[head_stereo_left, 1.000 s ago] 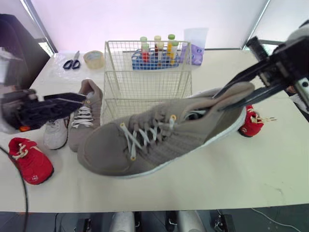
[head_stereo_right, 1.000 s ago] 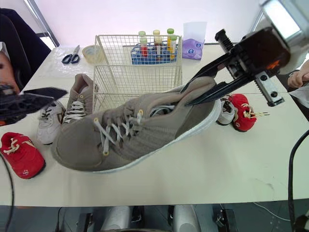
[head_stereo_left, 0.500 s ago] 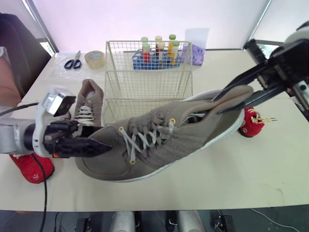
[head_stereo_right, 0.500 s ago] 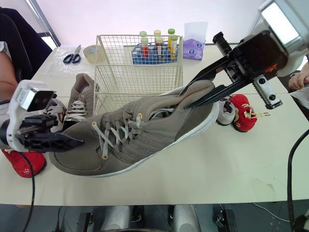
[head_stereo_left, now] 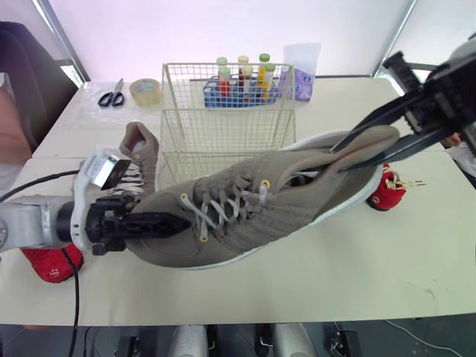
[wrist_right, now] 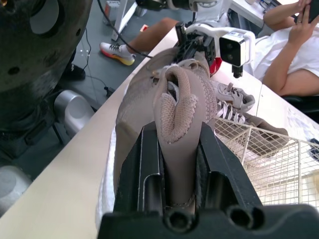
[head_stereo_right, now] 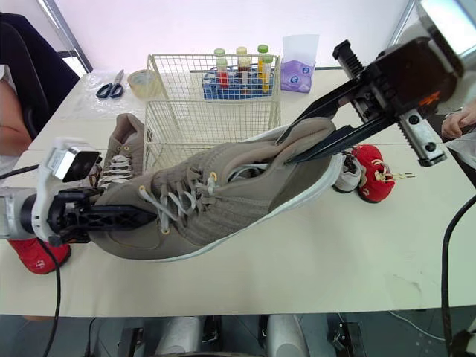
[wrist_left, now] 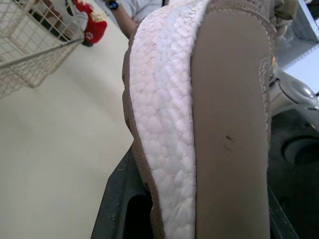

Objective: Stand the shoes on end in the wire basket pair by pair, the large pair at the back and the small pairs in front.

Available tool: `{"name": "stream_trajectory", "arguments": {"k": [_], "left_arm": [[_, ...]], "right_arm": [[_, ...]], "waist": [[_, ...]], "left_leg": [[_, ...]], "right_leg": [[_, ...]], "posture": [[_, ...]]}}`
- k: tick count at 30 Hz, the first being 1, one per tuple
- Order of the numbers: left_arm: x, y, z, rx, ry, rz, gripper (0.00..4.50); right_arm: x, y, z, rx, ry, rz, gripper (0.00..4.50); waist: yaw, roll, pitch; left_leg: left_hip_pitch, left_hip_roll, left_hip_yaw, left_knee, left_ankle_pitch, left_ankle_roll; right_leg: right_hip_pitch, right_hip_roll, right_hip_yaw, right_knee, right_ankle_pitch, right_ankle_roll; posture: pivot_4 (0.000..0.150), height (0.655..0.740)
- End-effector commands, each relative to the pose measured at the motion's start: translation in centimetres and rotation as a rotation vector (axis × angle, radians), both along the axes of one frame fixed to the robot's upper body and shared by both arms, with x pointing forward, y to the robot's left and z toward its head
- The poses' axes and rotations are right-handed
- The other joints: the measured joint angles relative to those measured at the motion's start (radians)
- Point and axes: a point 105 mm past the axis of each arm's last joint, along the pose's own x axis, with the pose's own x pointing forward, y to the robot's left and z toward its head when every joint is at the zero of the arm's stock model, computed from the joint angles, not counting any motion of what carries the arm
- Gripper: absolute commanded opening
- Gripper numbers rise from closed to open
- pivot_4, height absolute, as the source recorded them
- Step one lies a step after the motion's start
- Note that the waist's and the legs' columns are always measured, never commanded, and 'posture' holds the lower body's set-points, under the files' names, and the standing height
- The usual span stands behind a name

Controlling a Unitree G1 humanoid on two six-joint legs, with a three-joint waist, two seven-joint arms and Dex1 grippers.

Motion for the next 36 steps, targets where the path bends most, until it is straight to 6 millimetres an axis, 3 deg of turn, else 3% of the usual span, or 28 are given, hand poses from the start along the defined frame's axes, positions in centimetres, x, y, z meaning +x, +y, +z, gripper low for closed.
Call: {"name": "stream_trajectory", "arguments": {"k": [1, 4, 7, 9, 10, 12, 15, 18, 21, 36], "left_arm": [[-0.7, -0.2, 2.0, -0.122, -0.090, 0.016, 0.88], [-0.1, 0.1, 2.6, -0.183, -0.138, 0.114, 0.88], [1.1, 0.4, 4.0, -0.265, -0.205, 0.228, 0.88], [1.6, 0.3, 4.7, -0.315, -0.225, 0.266, 0.88], [2.2, 0.0, 5.2, -0.351, -0.242, 0.296, 0.88], [3.2, -0.7, 6.0, -0.417, -0.277, 0.340, 0.88], [3.9, -2.4, 6.3, -0.466, -0.314, 0.341, 0.88], [4.6, -3.5, 6.2, -0.521, -0.316, 0.344, 0.88], [5.1, -4.5, 6.0, -0.566, -0.305, 0.345, 0.88], [5.2, -5.6, 4.8, -0.570, -0.273, 0.347, 0.88]], "right_arm": [[3.0, -2.7, 2.5, 0.189, 0.016, -0.254, 2.14], [5.1, -6.5, 4.5, 0.437, 0.079, -0.490, 3.59], [6.2, -10.3, 3.9, 0.680, 0.275, -0.623, 3.59], [6.4, -11.4, 2.9, 0.786, 0.385, -0.638, 3.59], [6.8, -11.3, 1.5, 0.841, 0.490, -0.630, 3.59], [7.4, -10.4, -1.7, 0.896, 0.649, -0.629, 3.59], [7.6, -6.1, -4.7, 0.916, 0.764, -0.577, 3.59], [7.6, -3.2, -4.9, 0.980, 0.805, -0.505, 3.59], [7.8, -1.7, -4.7, 1.020, 0.820, -0.461, 3.59], [6.3, 1.5, -2.6, 1.022, 0.845, -0.249, 3.59]], "waist": [[-0.001, -0.001, 0.000], [0.005, -0.002, -0.001], [0.020, -0.003, -0.001], [0.026, -0.003, -0.001], [0.026, -0.003, -0.002], [0.026, -0.004, -0.003], [0.020, -0.004, -0.002], [0.015, -0.002, -0.002], [0.020, -0.003, -0.002], [0.022, -0.003, -0.002]], "left_leg": [[0.000, 0.000, 0.000, 0.000, 0.000, 0.000], [0.000, 0.000, 0.000, 0.001, 0.000, 0.000], [0.000, -0.001, -0.001, 0.002, 0.000, 0.001], [0.001, 0.000, -0.002, 0.003, -0.001, 0.001], [0.002, 0.000, -0.002, 0.003, -0.001, 0.001], [0.006, 0.000, -0.002, 0.004, -0.001, 0.002], [0.014, 0.000, -0.002, 0.003, -0.003, 0.006], [0.016, -0.001, -0.001, 0.000, -0.002, 0.003], [0.016, -0.001, -0.002, 0.000, 0.000, 0.001], [0.016, -0.001, -0.002, 0.000, -0.003, 0.006]], "right_leg": [[0.000, 0.000, 0.000, 0.000, 0.000, 0.000], [0.001, -0.001, 0.000, 0.000, 0.000, 0.000], [0.003, -0.001, -0.001, -0.001, 0.000, 0.000], [0.005, -0.001, -0.001, -0.001, 0.000, 0.000], [0.006, -0.001, -0.001, -0.001, 0.000, 0.000], [0.011, 0.000, -0.001, -0.001, 0.000, 0.000], [0.017, 0.000, -0.001, -0.001, 0.001, 0.000], [0.017, 0.003, 0.001, 0.001, 0.001, 0.001], [0.017, 0.004, 0.001, 0.001, 0.001, 0.001], [0.017, 0.004, 0.000, 0.000, 0.001, 0.001]], "posture": [[0.150, 0.7357], [0.150, 0.7357], [0.150, 0.7357], [0.150, 0.7357], [0.150, 0.7357], [0.150, 0.7357], [0.150, 0.7357], [0.150, 0.7357], [0.150, 0.7357], [0.150, 0.7357]]}}
